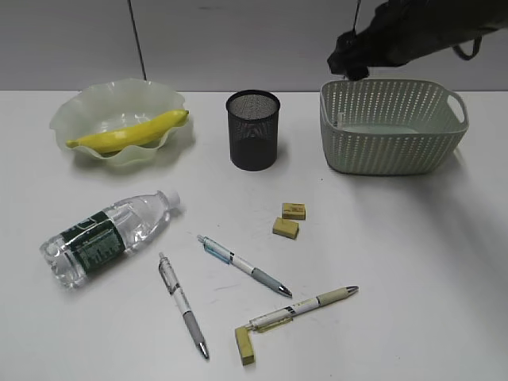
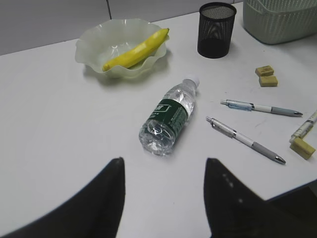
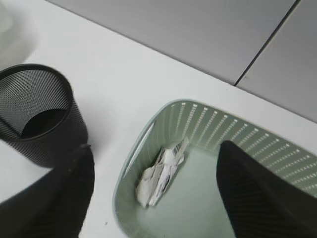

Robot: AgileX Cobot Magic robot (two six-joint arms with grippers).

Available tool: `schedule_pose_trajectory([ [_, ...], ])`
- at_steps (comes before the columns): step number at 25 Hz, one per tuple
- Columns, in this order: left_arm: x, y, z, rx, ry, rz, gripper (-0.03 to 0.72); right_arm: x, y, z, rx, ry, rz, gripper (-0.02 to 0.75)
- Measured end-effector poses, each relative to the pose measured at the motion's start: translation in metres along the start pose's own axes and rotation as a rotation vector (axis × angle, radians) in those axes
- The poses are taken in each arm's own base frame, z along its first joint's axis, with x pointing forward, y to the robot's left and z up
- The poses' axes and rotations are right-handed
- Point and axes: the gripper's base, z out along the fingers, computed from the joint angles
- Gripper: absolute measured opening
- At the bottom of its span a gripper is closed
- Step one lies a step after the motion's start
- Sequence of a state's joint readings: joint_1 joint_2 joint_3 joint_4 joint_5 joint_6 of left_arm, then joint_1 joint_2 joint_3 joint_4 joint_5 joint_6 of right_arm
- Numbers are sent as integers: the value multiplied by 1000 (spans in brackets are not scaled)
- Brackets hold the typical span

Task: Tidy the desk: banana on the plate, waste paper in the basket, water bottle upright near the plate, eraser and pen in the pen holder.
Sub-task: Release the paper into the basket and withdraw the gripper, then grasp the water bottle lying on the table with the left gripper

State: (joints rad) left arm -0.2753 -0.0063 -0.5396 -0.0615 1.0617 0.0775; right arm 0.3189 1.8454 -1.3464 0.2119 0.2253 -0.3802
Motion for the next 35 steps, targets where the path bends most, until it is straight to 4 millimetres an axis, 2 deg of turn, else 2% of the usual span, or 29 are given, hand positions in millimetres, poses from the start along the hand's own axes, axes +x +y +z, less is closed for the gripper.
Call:
schedule_pose_trajectory([
  [5, 0, 0, 0, 0, 0, 0, 384, -13, 4, -55, -64, 104, -24, 592],
  [9, 0, 0, 0, 0, 0, 0, 384, -14, 5, -94, -64, 209, 18, 592],
  [13, 0, 0, 0, 0, 0, 0, 384, -11, 4, -130, -41, 293, 50, 589],
  [17, 0, 0, 0, 0, 0, 0, 384, 5, 8, -165, -43, 319, 52, 586],
  [21, 0, 0, 0, 0, 0, 0, 384, 36, 15, -203, -42, 315, 52, 585],
  [30, 0, 0, 0, 0, 0, 0, 384, 133, 43, -283, -103, 236, 113, 582],
  [35, 0, 0, 0, 0, 0, 0, 384, 183, 55, -316, -99, 125, 103, 582],
])
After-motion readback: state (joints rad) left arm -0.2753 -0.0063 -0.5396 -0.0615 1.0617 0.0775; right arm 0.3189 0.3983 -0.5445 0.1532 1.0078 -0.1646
